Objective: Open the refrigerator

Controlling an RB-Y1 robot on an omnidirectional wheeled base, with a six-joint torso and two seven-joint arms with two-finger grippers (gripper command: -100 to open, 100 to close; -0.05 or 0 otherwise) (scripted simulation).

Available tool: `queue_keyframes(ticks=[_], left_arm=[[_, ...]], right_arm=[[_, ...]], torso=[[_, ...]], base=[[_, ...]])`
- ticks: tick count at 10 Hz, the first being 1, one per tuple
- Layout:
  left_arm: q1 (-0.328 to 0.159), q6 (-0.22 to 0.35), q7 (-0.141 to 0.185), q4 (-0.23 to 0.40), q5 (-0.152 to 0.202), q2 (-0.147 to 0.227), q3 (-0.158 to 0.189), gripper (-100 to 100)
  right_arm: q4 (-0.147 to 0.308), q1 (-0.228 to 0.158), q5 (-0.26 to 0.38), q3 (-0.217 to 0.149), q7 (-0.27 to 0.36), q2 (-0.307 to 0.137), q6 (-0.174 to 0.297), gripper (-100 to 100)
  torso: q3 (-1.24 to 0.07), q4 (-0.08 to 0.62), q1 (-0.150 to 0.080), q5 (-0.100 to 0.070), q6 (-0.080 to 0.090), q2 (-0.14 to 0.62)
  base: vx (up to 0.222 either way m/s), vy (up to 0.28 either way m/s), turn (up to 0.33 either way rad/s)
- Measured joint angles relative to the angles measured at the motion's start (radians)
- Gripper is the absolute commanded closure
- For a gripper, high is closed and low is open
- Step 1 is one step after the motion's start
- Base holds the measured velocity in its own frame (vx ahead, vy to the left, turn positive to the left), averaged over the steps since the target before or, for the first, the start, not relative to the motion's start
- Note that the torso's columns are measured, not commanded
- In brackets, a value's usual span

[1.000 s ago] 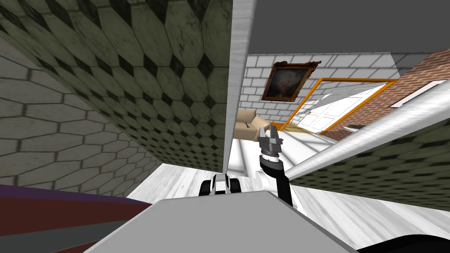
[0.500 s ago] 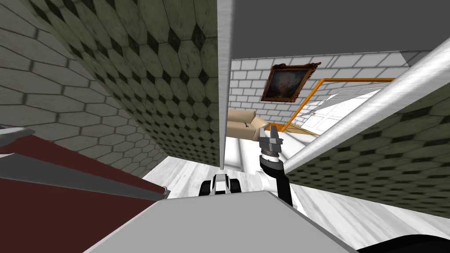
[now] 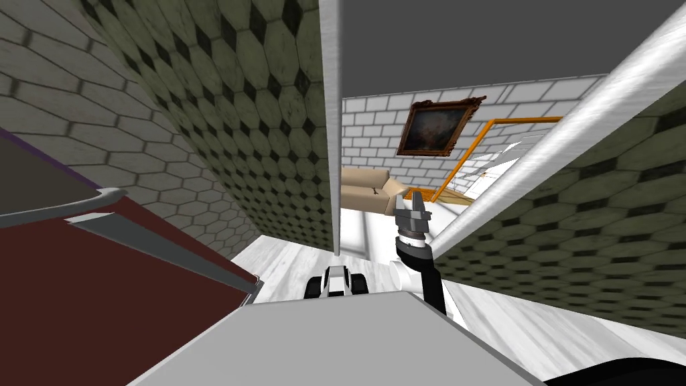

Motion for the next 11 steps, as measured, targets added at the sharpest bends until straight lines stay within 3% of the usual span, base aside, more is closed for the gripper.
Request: queue_keyframes(ticks=[3,5,6,11], left_arm=[[0.032,0.039,0.014,0.012,0.022,-0.003,0.027,-100],[0.041,0.049,0.021,0.026,0.027,-0.004,0.033,-100],[0.041,0.049,0.021,0.025,0.027,-0.004,0.033,100],[0.051,-0.022,0.018,-0.035,0.04,0.006,0.061,100]], right_arm=[[0.0,0.0,0.0,0.0,0.0,0.0,0.0,0],[0.0,0.0,0.0,0.0,0.0,0.0,0.0,0],[0.0,0.0,0.0,0.0,0.0,0.0,0.0,0],[0.0,-0.001,0.0,0.0,0.0,0.0,0.0,0]], torso=[[0.005,0.003,-0.007,-0.002,0.0,0.009],[0.013,0.007,-0.013,-0.004,-0.001,0.022],[0.014,0.007,-0.014,-0.005,-0.001,0.023],[0.014,0.008,-0.011,-0.003,-0.004,0.022]], base=[[0.2,0.115,-0.013],[0.054,0.039,-0.005],[0.012,0.006,-0.003],[-0.204,-0.083,0.064]])
